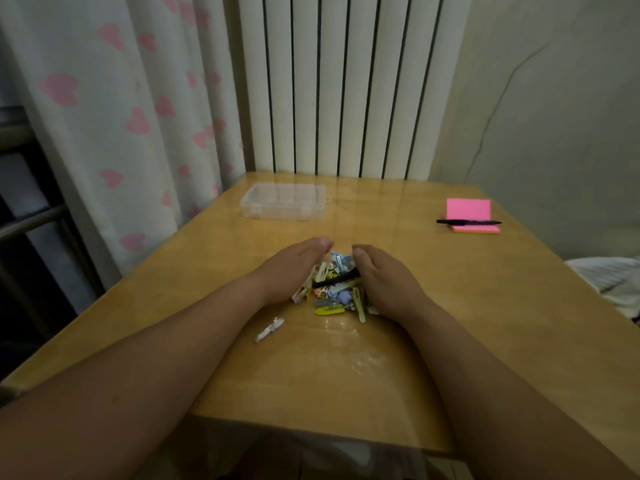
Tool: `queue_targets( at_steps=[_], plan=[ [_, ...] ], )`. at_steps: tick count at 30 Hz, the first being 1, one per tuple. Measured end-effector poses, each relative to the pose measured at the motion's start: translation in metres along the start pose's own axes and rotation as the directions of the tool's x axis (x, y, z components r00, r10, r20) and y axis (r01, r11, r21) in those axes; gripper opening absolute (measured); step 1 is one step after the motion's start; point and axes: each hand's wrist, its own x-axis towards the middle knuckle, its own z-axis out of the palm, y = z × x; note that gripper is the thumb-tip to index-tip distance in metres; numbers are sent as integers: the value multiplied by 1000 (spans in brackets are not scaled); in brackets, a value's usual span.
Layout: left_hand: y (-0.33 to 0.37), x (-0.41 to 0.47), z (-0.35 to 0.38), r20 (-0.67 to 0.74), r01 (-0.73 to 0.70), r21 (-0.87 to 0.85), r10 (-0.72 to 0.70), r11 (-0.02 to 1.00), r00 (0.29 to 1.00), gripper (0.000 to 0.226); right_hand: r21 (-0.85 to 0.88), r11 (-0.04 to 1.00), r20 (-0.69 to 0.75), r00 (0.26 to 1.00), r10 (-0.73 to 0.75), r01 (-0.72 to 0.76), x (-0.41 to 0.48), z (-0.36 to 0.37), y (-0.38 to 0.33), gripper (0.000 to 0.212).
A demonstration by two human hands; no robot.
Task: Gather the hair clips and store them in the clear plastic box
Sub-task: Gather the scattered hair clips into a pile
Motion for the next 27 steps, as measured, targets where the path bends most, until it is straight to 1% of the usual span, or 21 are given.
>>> queue_targets(
  at_steps=[2,4,7,8,10,12,13,15,16,17,18,19,20,21,23,25,27],
  plan=[
    [-2,-21,-14,-61,31,2,-31,1000,998,63,33,999,-33,999,4,-3,-1,-2,3,44],
    [-3,-52,-20,-125,67,-24,-70,997,990,65,-2,1000,-33,999,-4,4,0,-1,4,45],
    [6,-77,1,-168,120,-84,-132,989,977,53,-59,998,2,1000,0,0,4,1,3,47],
    [7,-75,11,-198,124,-69,-135,990,971,53,-67,998,11,1000,-1,1,4,2,1,47],
    [9,-60,27,-278,118,25,-106,993,955,56,-73,997,16,1000,-13,14,3,4,-1,46],
    [10,-40,36,-316,128,34,-111,991,942,60,-47,998,13,999,-33,34,-2,3,-2,44],
    [9,-30,38,-320,133,65,-106,989,942,65,-20,999,15,999,-46,46,-4,2,-2,42],
    [13,-13,38,-343,110,227,-26,968,939,82,43,997,10,998,-58,57,-8,0,-2,41],
    [13,-7,35,-385,123,252,-17,960,923,86,62,996,-8,998,-57,57,-9,-1,-1,41],
    [10,-1,30,-427,148,248,-29,957,904,85,60,997,-32,998,-52,54,-10,-1,1,40],
    [4,3,25,-441,181,247,-56,952,896,84,34,998,-55,997,-47,49,-10,-2,2,40],
    [0,5,20,-410,203,268,-80,942,909,85,-6,999,-62,997,-40,40,-9,-2,5,41],
    [0,4,17,-348,219,261,-120,940,930,83,-50,998,-44,999,-28,26,-8,-2,6,43],
    [-1,5,19,-294,223,231,-150,947,944,76,-96,995,-8,1000,-17,16,-8,-2,5,47],
    [8,5,27,-195,173,128,-146,976,970,58,-161,985,58,997,-48,57,-6,2,2,51],
    [18,7,36,-149,93,42,-86,995,985,48,-117,989,48,995,-89,94,-4,7,0,48],
    [18,13,36,-182,48,-42,-55,998,982,46,-7,998,-4,998,-66,66,-1,6,2,42]
  ],
)
